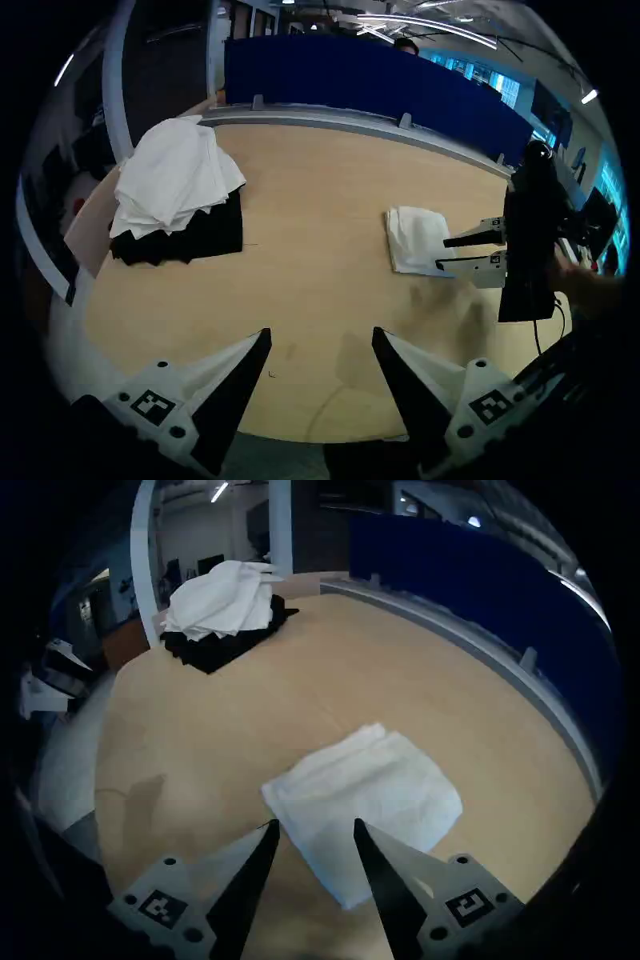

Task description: Fold towel

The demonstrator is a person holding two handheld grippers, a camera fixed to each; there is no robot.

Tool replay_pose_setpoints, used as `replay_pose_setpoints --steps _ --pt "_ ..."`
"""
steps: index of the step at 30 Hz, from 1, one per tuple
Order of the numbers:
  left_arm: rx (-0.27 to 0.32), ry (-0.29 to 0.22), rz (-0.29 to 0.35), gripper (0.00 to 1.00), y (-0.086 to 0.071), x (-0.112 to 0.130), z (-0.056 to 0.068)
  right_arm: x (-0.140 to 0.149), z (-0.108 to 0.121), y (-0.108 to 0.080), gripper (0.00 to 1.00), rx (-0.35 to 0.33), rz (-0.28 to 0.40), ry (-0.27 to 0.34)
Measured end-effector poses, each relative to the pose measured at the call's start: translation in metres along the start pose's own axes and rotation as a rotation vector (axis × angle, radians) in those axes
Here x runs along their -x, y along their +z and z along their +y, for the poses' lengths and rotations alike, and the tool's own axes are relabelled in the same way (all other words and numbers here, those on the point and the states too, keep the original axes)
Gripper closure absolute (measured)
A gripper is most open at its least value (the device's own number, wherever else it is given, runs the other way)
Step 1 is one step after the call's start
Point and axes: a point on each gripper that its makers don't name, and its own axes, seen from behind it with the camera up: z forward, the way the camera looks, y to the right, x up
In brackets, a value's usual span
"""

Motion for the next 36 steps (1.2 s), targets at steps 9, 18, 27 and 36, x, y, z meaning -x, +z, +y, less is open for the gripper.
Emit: replay_pose_setpoints --steps 9,18,27,36 --pt "0.006 0.009 0.002 0.06 -0.002 -0.002 0.005 0.042 0.021 -0.020 0.29 0.054 -0.057 0.032" --pt "0.015 0.010 0.002 0.06 -0.002 -0.001 0.009 0.064 0.026 -0.018 0.34 0.074 -0.100 0.036" --pt "0.015 0.005 0.002 0.06 0.001 -0.001 0.008 0.073 0.025 -0.014 0.51 0.077 -0.121 0.041" --pt "0.016 0.010 0.000 0.07 0.003 -0.001 0.008 0.072 0.023 -0.013 0.80 0.063 -0.115 0.061"
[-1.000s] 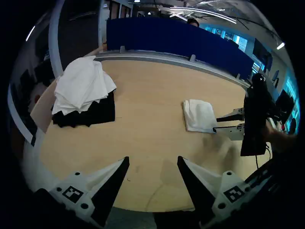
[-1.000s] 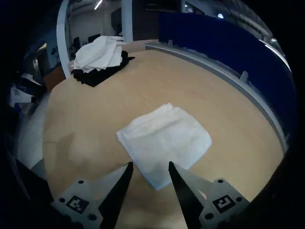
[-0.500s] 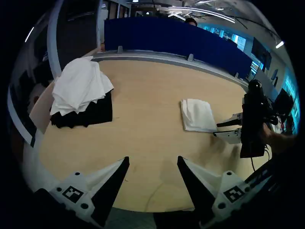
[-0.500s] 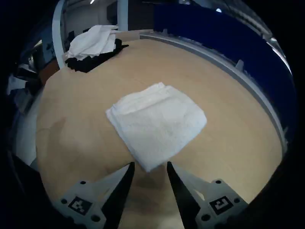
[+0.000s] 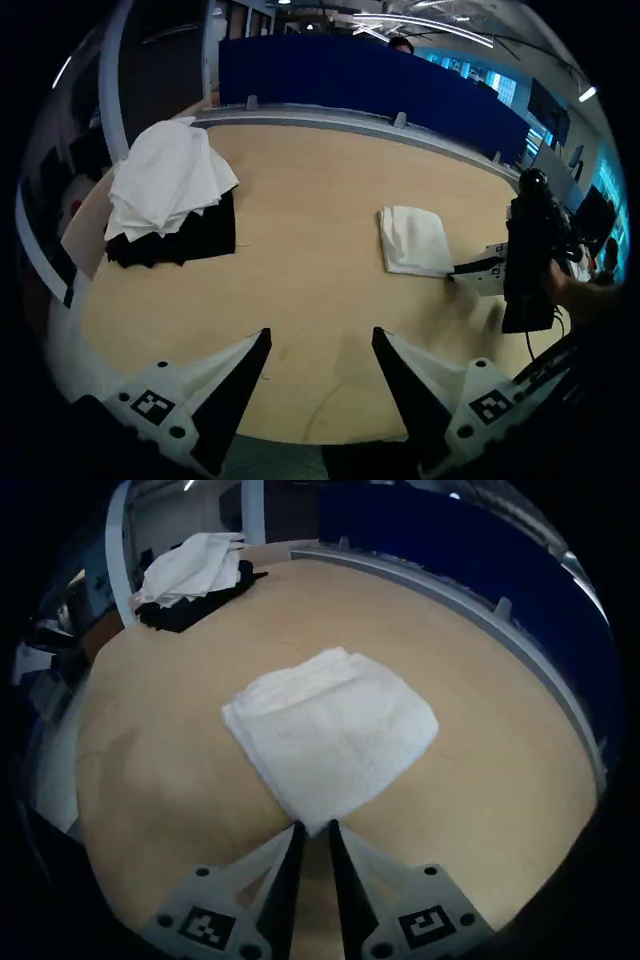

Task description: Fold towel

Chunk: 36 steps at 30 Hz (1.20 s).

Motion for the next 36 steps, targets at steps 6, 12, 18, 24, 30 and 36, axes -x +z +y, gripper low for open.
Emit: replay_pose_setpoints --steps 6,12,18,24,30,36 --pt "0.002 0.001 0.000 0.06 0.001 0.000 0.001 -0.003 0.003 0.000 0.93 0.008 0.013 0.004" --pt "0.009 0.006 0.001 0.07 0.002 -0.001 0.004 -0.014 0.011 -0.007 0.95 0.024 0.046 0.010" --pt "0.019 0.005 0.010 0.07 0.005 -0.005 0.008 -0.039 0.018 -0.023 0.95 0.043 0.095 -0.002" --pt "0.029 0.006 0.029 0.07 0.007 -0.013 0.011 -0.082 0.026 -0.051 0.95 0.068 0.171 -0.036" --pt "0.037 0.002 0.047 0.06 0.007 -0.021 0.014 -0.131 0.035 -0.083 0.95 0.095 0.251 -0.075" --pt "0.045 0.007 0.059 0.07 0.005 -0.025 0.017 -0.161 0.041 -0.112 0.95 0.112 0.303 -0.102"
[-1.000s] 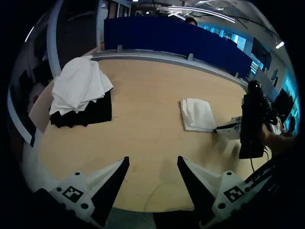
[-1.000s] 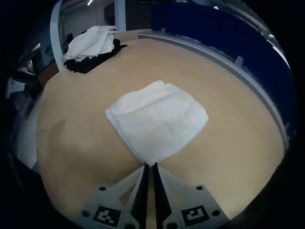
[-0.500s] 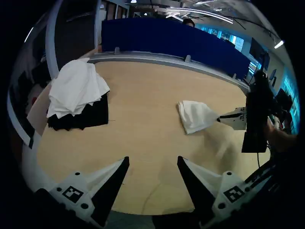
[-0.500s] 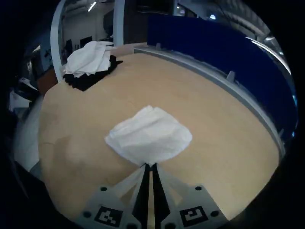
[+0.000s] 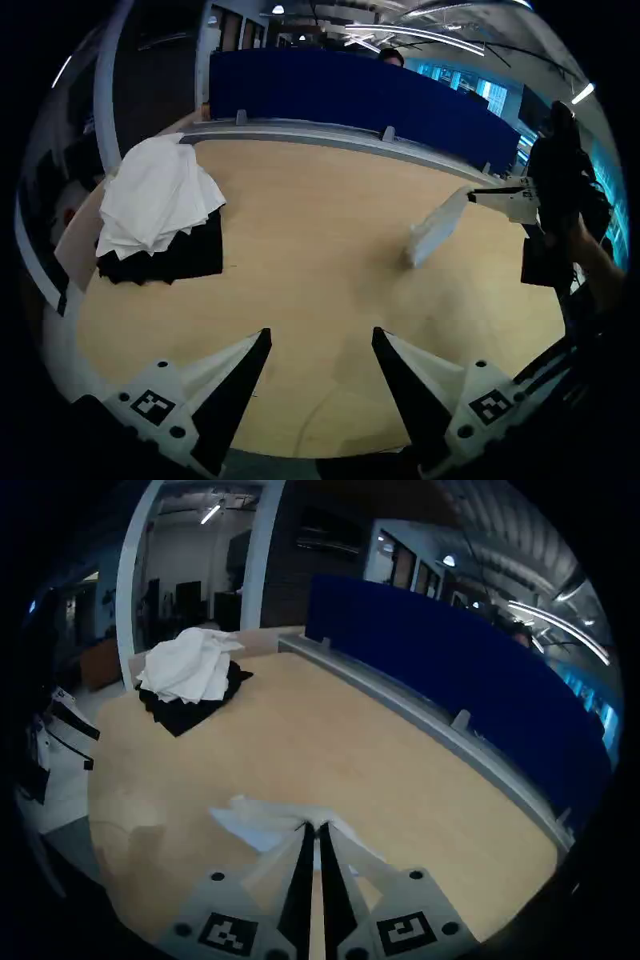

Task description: Fold towel

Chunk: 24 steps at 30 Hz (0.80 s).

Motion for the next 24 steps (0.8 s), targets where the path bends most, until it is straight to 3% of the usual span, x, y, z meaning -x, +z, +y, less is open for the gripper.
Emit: replay_pose_setpoints --steps 13,24 --pt "0.032 0.011 0.018 0.07 0.003 -0.011 0.009 -0.002 0.029 -0.029 0.95 0.051 -0.001 0.001" --pt "0.063 0.036 0.019 0.07 0.013 -0.021 0.019 0.006 0.080 -0.065 0.95 0.109 -0.002 0.037"
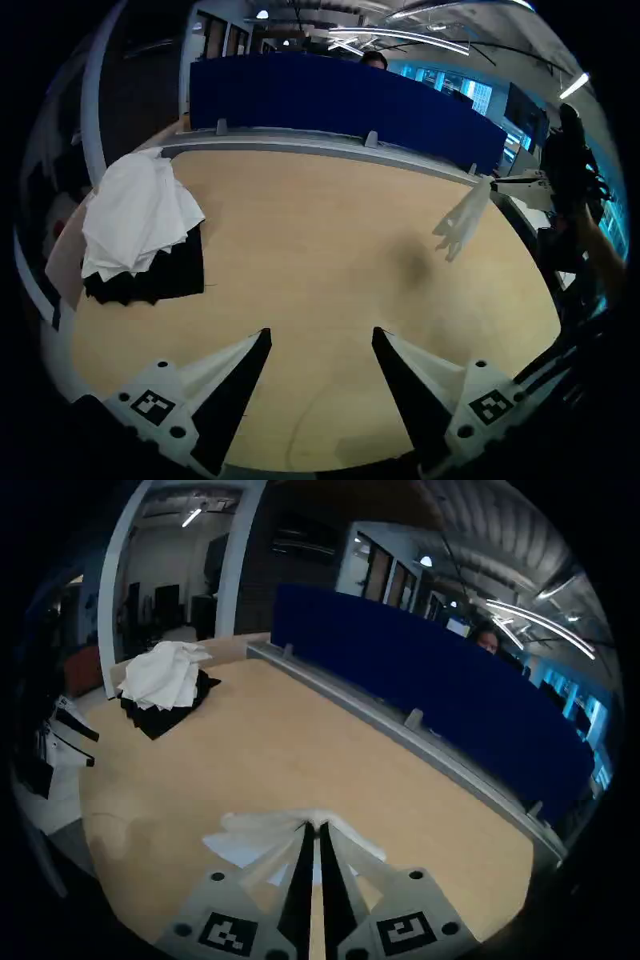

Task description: Fold towel

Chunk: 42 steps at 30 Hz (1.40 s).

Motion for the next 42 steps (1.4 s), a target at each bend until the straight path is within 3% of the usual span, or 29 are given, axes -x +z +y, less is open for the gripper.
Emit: replay_pose_setpoints --steps 26,42 --pt "0.015 0.037 -0.017 0.07 0.024 -0.013 0.028 0.092 0.149 -0.076 0.95 0.153 -0.090 0.065" --pt "0.012 0.061 -0.027 0.07 0.034 -0.018 0.046 0.140 0.209 -0.099 0.95 0.207 -0.142 0.069"
